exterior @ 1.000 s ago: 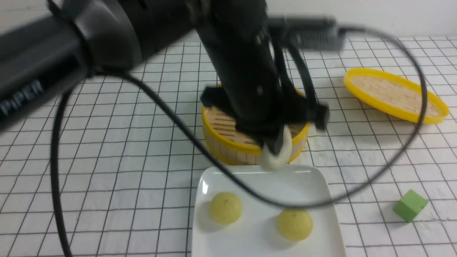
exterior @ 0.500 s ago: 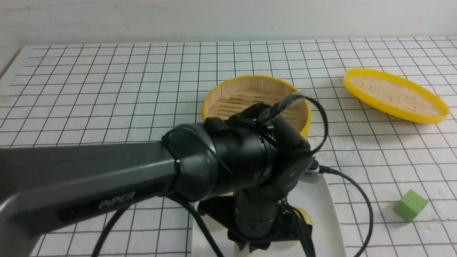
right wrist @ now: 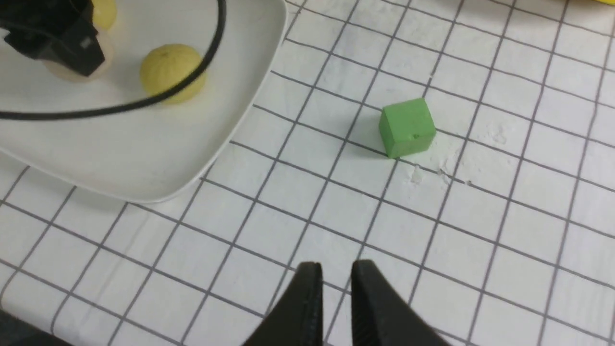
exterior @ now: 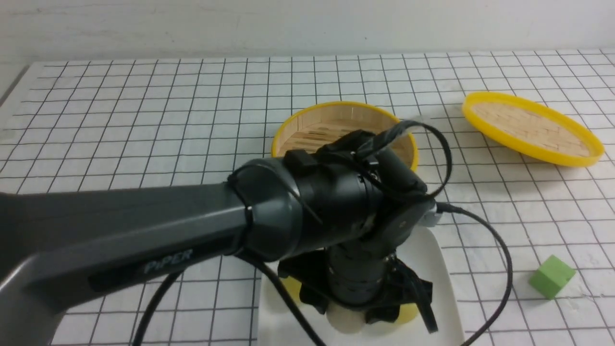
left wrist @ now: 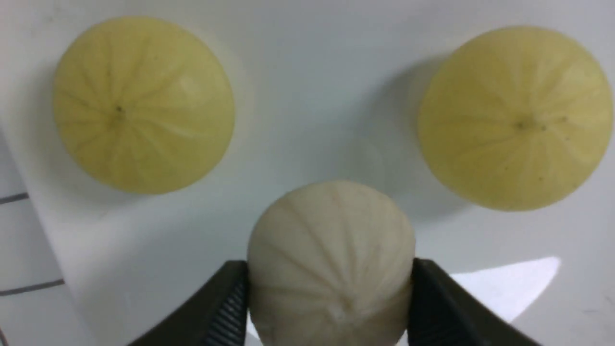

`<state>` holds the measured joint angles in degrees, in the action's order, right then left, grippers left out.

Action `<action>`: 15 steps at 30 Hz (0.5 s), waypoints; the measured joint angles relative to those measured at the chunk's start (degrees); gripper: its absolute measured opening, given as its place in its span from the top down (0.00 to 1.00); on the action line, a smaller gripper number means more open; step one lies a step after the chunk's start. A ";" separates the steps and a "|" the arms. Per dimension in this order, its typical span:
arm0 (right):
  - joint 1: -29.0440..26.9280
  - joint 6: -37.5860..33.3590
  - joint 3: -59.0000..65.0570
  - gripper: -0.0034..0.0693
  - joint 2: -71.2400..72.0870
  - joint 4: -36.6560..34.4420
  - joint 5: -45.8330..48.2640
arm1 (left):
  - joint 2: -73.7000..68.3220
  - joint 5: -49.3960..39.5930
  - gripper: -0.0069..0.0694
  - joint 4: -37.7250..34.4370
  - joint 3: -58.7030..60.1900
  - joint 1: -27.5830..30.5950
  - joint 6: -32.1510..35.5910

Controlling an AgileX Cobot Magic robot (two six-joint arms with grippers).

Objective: Put the steamed buns into the plate on the white-black tablecloth.

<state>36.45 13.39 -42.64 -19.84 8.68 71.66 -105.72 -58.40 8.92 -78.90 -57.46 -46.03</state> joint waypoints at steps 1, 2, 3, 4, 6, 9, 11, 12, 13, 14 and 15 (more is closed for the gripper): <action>0.00 0.00 -0.28 0.79 0.16 0.57 0.23 | 0.45 -0.25 0.27 0.08 0.00 0.00 0.00; 0.00 0.00 -0.48 0.79 0.66 1.17 0.41 | 0.98 -0.51 0.25 0.25 0.00 0.00 0.00; 0.00 0.00 -0.54 0.79 1.18 1.43 0.41 | 1.38 -0.80 0.24 0.39 0.00 0.00 0.00; 0.00 0.00 -0.54 0.79 1.30 1.43 0.41 | 1.46 -0.80 0.24 0.41 0.00 0.00 0.00; 0.00 0.00 -0.54 0.79 2.71 1.62 0.41 | 2.29 -1.29 0.23 0.94 0.00 0.00 0.00; 0.00 0.71 -0.54 0.79 5.52 1.76 0.41 | 2.97 -2.18 0.23 1.47 0.00 0.00 0.00; 0.00 1.70 -0.54 0.79 8.59 1.76 0.41 | 3.53 -3.02 0.23 1.72 0.00 0.00 0.00; 0.00 2.20 -0.54 0.79 9.77 1.81 0.41 | 3.94 -3.36 0.23 1.88 0.00 0.00 0.06; 0.00 2.84 -0.54 0.79 10.93 1.90 0.41 | 4.70 -3.81 0.24 2.43 0.00 0.00 0.06; 0.00 2.93 -0.54 0.79 11.36 1.96 0.41 | 4.83 -3.89 0.24 2.52 0.00 0.00 0.06; 0.00 3.46 -0.54 0.79 13.05 2.49 0.41 | 5.88 -4.64 0.26 3.50 0.00 0.00 0.06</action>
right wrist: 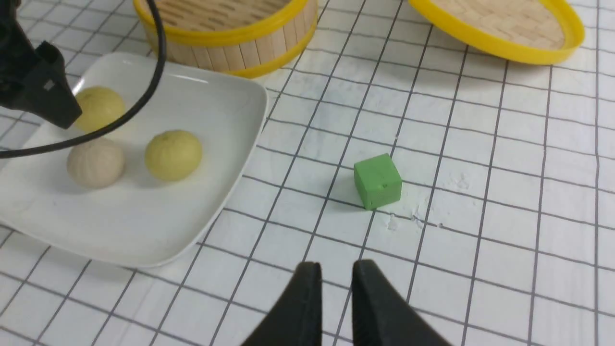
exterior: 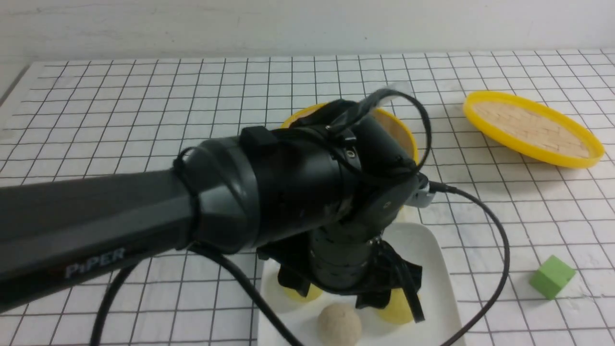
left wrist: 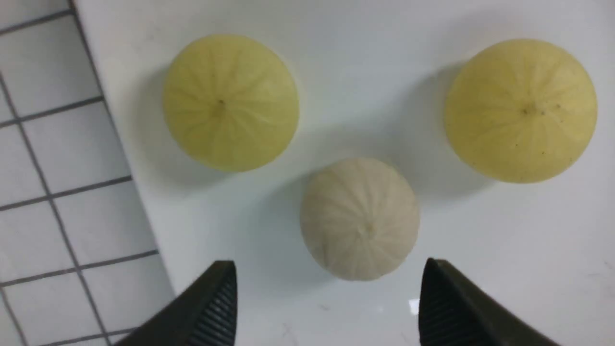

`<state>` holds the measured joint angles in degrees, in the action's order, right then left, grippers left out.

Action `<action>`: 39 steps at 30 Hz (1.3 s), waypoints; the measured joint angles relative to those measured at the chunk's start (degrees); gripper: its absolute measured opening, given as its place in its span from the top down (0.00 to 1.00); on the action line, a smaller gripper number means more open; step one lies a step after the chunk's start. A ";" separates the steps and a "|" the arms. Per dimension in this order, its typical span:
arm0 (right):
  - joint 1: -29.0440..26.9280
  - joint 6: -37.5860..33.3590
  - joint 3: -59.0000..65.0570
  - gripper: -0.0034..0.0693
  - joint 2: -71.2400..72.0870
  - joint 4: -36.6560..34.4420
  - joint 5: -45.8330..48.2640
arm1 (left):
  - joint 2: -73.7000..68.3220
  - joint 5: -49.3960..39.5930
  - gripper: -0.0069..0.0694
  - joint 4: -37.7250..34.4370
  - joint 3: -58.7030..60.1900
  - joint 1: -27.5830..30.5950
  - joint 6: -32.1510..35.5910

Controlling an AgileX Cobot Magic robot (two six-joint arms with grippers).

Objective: Put the steamed buns into the plate on the white-black tablecloth.

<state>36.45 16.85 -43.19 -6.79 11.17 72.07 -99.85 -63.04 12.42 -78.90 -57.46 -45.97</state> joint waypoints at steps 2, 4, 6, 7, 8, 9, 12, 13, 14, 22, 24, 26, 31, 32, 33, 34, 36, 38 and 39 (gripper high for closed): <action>0.00 0.22 0.00 0.78 1.71 0.52 0.00 | 1.64 -0.67 0.31 1.83 0.00 0.00 0.00; 0.00 0.28 0.93 0.79 3.97 0.90 -0.15 | 2.99 -1.49 0.39 3.53 0.00 0.00 0.00; 0.00 0.39 3.39 0.82 6.13 0.90 -3.20 | 3.88 -1.94 0.49 4.81 0.00 0.00 -0.05; 0.00 0.39 5.30 0.86 7.01 0.85 -6.27 | 4.11 -2.01 0.54 5.21 0.00 0.00 -0.05; 0.00 0.39 6.98 0.90 7.52 0.84 -9.29 | 4.24 -2.12 0.62 5.42 0.00 0.00 -0.05; 0.00 0.39 10.23 0.95 7.84 0.70 -14.27 | 4.30 -2.12 0.70 5.48 0.00 0.00 -0.05; 0.00 0.46 17.24 0.97 7.83 0.54 -27.58 | 4.35 -2.12 0.86 5.75 0.00 0.00 -0.05; 0.00 0.46 18.48 0.97 7.83 0.54 -30.89 | 4.35 -2.12 0.88 5.91 0.00 0.00 -0.05; 0.00 0.46 19.26 0.97 7.83 0.54 -31.66 | 4.35 -2.12 0.89 5.91 0.00 0.00 -0.05; 0.00 -11.53 23.70 0.97 7.83 -13.11 -38.36 | 4.35 -2.12 0.91 7.01 0.00 0.00 -0.05; 0.00 -14.35 23.77 0.97 7.83 -15.93 -38.37 | 4.35 -2.12 0.91 7.13 0.00 0.00 -0.05; 0.00 -19.56 23.89 0.97 7.83 -19.57 -38.37 | 4.35 -2.12 0.91 7.33 0.00 0.00 -0.05; 0.00 -21.35 23.89 0.97 7.83 -20.71 -38.60 | 4.35 -2.12 0.91 7.43 0.00 0.00 -0.05; 0.00 -21.50 23.89 0.97 7.83 -20.71 -38.67 | 4.35 -2.12 0.91 7.43 0.00 0.00 -0.05; 0.00 -21.50 23.89 0.97 7.83 -20.71 -38.85 | 4.35 -2.12 0.91 7.43 0.00 0.00 -0.05; 0.00 -21.50 23.89 0.97 7.83 -20.71 -39.05 | 4.35 -2.12 0.91 7.48 0.00 0.00 -0.05; 0.00 -21.69 23.89 0.97 7.83 -20.71 -39.11 | 4.35 -2.12 0.91 7.60 0.00 0.00 -0.05; 0.00 -21.69 23.89 0.97 7.83 -20.71 -39.22 | 4.35 -2.12 0.91 7.83 0.00 0.00 -0.05; 0.00 -21.69 23.89 0.97 7.83 -20.71 -39.21 | 4.35 -2.12 0.91 8.15 0.00 0.00 -0.05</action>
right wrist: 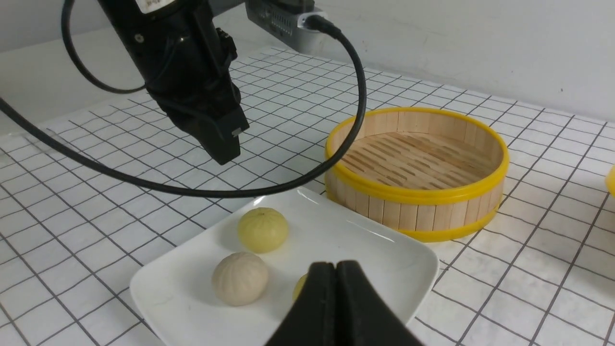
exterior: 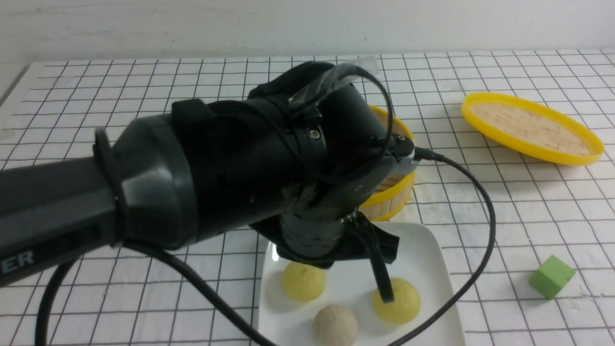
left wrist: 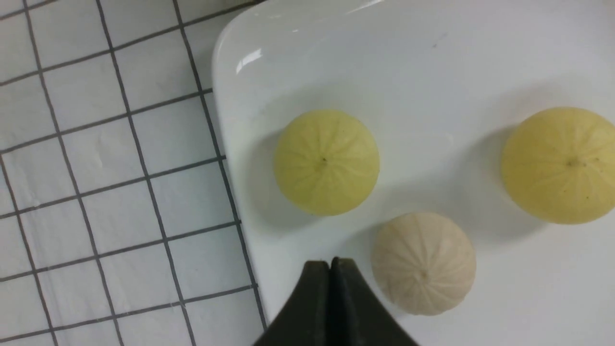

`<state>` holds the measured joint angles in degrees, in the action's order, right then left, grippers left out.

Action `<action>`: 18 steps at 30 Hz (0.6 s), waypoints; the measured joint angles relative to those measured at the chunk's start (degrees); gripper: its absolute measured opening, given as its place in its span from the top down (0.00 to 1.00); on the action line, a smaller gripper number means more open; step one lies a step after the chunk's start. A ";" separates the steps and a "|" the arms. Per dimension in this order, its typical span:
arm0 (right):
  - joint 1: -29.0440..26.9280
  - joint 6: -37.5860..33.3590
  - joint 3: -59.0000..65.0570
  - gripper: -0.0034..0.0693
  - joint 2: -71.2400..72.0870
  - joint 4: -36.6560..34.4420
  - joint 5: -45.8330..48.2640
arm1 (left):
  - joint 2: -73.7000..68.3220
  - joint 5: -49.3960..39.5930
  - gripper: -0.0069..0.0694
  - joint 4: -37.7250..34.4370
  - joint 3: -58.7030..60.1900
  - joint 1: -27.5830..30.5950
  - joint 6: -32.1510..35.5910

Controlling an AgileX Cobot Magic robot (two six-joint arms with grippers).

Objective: Put the steamed buns into the plate on the white-black tablecloth.

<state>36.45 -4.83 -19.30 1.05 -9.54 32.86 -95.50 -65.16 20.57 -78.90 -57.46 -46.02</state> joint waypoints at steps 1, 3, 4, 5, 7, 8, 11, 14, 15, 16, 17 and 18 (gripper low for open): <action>0.00 0.00 0.00 0.97 0.00 0.00 0.00 | 0.00 0.00 0.91 0.37 0.00 0.00 0.00; 0.00 0.00 0.00 0.97 0.00 0.00 0.00 | 0.00 0.00 0.90 0.85 0.00 0.00 0.00; 0.00 0.00 0.00 0.97 0.00 0.00 0.00 | 0.00 0.00 0.90 0.98 0.00 0.00 0.00; 0.00 0.00 0.00 0.97 0.00 0.00 0.00 | 0.00 0.00 0.90 1.15 0.00 0.00 0.00; 0.00 0.00 0.00 0.97 0.00 0.00 0.00 | 0.00 0.00 0.90 1.21 0.00 0.00 0.00; 0.00 0.00 0.00 0.97 0.00 0.00 0.00 | 0.00 0.00 0.89 1.25 0.00 0.00 0.00; 0.00 0.00 0.00 0.97 0.00 0.00 0.00 | 0.00 0.00 0.89 1.32 0.00 0.00 0.00; 0.00 0.00 0.00 0.96 0.00 0.00 0.00 | 0.00 -0.19 0.89 1.32 0.00 0.00 0.00; 0.00 0.00 0.00 0.96 0.00 0.00 0.00 | 0.00 -0.27 0.89 1.32 0.00 0.00 0.00; 0.00 0.00 0.00 0.96 0.00 0.00 0.00 | 0.00 -0.38 0.89 1.14 0.00 0.00 0.00; 0.00 0.00 0.00 0.96 0.00 0.00 0.00 | 0.00 -0.53 0.89 0.51 0.00 0.00 0.00; 0.00 0.00 0.06 0.96 0.00 0.00 -0.02 | 0.00 -0.70 0.89 -0.11 0.00 0.00 0.00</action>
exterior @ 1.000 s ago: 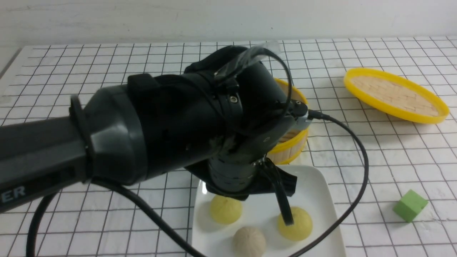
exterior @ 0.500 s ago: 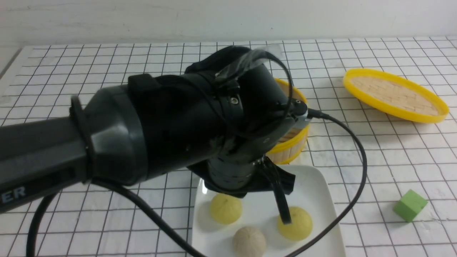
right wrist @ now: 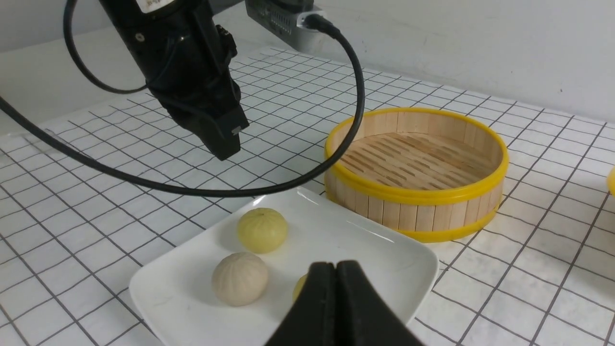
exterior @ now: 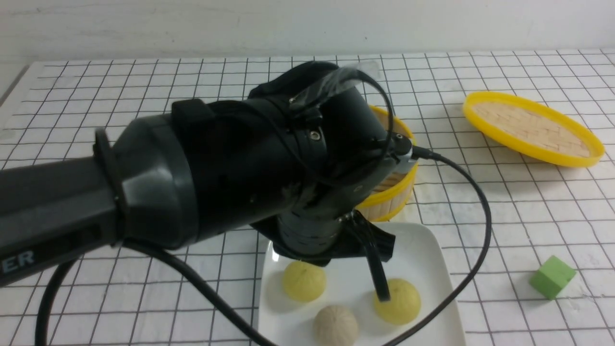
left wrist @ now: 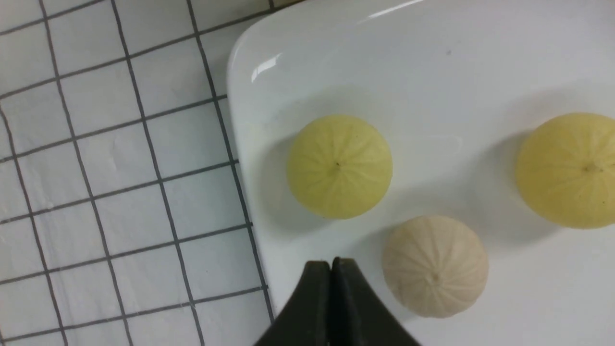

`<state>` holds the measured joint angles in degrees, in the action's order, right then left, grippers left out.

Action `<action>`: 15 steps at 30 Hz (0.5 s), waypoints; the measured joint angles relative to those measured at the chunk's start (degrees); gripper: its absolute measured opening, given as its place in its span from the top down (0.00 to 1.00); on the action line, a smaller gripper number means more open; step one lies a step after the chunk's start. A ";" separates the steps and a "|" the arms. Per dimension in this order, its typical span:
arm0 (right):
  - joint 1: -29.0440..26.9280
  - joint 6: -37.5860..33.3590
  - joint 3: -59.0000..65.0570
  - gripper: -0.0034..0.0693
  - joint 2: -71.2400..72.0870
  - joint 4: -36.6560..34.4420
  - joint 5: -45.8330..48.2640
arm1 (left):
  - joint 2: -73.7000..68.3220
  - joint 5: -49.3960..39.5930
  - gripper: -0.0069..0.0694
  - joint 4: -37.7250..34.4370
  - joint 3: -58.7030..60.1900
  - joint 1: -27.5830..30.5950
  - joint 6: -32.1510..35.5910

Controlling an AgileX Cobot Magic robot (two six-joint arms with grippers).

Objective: Put the steamed buns into the plate on the white-black tablecloth.

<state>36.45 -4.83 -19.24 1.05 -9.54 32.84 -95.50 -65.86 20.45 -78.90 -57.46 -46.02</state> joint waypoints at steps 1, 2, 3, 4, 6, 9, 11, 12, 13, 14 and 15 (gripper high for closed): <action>0.00 0.00 0.14 0.96 0.00 0.00 0.00 | 0.00 -0.02 0.89 -0.57 0.00 0.00 0.00; 0.00 0.00 0.13 0.96 0.00 0.05 -0.05 | 0.00 -0.02 0.89 -0.88 0.00 0.00 0.00; -0.07 -0.14 0.59 0.96 0.00 0.14 -0.50 | 0.00 -0.02 0.88 -1.92 0.00 0.00 0.00; -0.70 -0.13 1.63 0.95 0.00 0.14 -1.20 | 0.00 -0.02 0.88 -2.23 0.00 0.00 0.00; -2.57 -0.21 3.53 0.95 0.00 0.19 -1.83 | 0.00 -0.09 0.88 -2.37 0.00 0.00 0.00; -6.37 -0.21 6.65 0.95 0.00 0.39 -1.96 | 0.00 -0.20 0.88 -2.09 0.00 0.00 0.00; -10.55 -0.21 9.61 0.95 0.00 1.69 -1.96 | 0.02 -0.20 0.88 -1.52 0.00 0.00 0.20; -10.96 -0.21 9.61 0.95 0.00 1.85 -1.96 | 0.02 -0.20 0.88 -1.46 0.00 0.00 0.20; -13.81 -0.21 11.08 0.95 0.00 3.10 -1.96 | 0.07 -0.20 0.88 -1.00 0.00 0.00 1.16; -15.88 -0.21 12.04 0.95 0.00 3.80 -1.96 | 0.07 -0.20 0.88 -0.55 0.00 0.00 2.05; -17.98 -0.21 12.97 0.95 0.00 4.84 -2.10 | 0.13 -0.20 0.88 -0.12 0.00 0.00 3.11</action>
<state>18.47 -5.04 -6.27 1.05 -4.70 30.73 -95.37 -66.06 20.33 -78.90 -57.46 -42.91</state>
